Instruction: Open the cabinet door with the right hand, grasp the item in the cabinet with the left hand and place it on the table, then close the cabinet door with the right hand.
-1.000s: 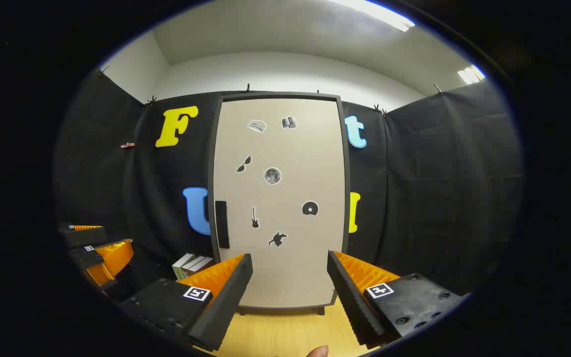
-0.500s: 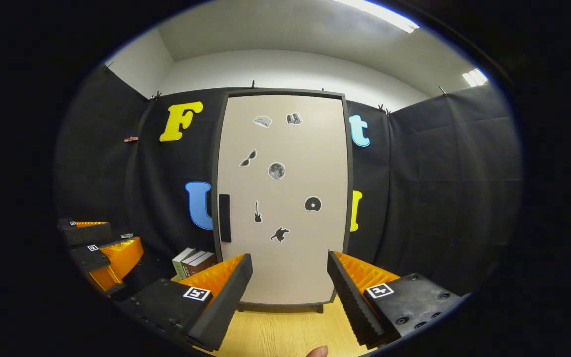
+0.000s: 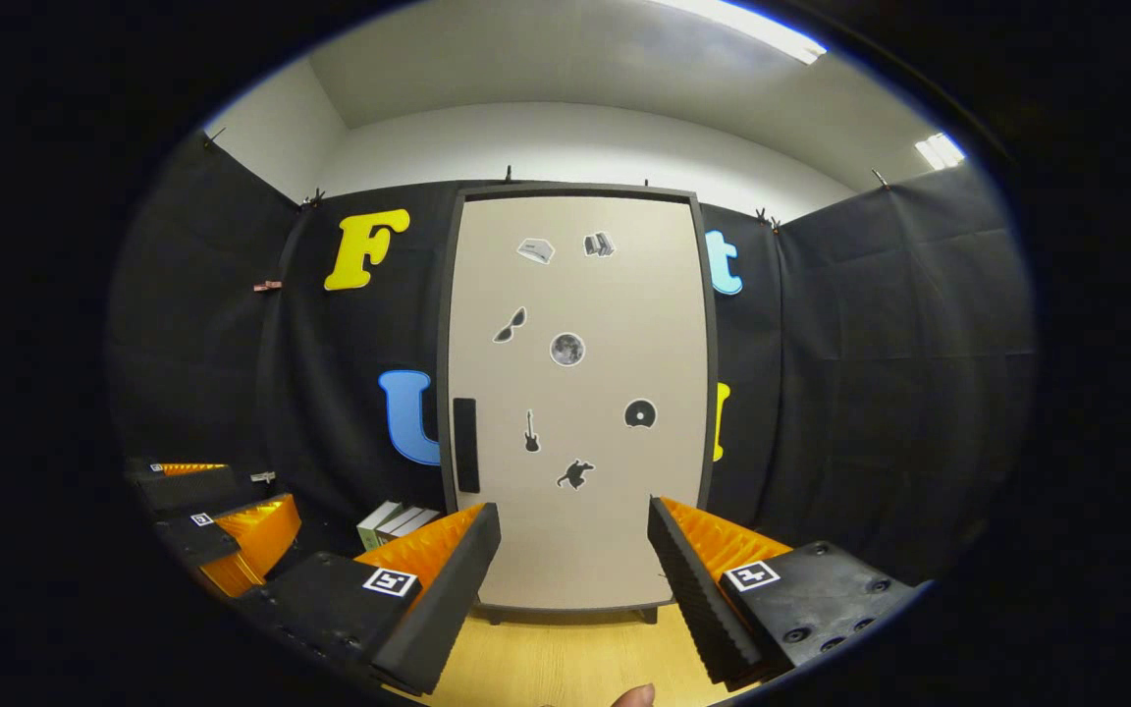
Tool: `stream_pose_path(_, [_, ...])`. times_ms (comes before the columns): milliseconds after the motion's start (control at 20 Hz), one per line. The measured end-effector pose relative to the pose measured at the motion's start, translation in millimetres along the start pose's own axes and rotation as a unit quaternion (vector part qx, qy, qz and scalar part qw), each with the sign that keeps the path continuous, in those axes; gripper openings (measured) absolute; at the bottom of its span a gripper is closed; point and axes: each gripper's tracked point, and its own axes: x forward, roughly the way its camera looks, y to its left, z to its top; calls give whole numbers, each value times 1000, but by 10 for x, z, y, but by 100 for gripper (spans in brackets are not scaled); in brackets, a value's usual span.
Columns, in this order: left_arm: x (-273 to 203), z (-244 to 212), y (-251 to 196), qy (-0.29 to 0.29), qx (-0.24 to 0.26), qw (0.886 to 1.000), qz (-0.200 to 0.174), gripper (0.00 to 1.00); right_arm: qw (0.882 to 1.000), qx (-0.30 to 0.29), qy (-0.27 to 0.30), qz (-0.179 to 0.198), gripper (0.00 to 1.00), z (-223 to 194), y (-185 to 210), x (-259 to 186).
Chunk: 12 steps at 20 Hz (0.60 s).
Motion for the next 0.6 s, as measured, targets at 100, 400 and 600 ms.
stream_pose_path(100, [-46, 0, 173, -6, -8, 1000, 9, 97, 1000, -6, 2, 20, 97, 0, 239, 101])
stream_pose_path(400, [-285, 7, 610, -10, 3, 999, 44, 97, 998, 8, 2, 70, 97, -38, 900, 716])
stream_pose_path(600, [-455, -50, 803, -11, 3, 998, 63, 96, 998, 22, -4, 65, 97, -45, 1067, 1231])
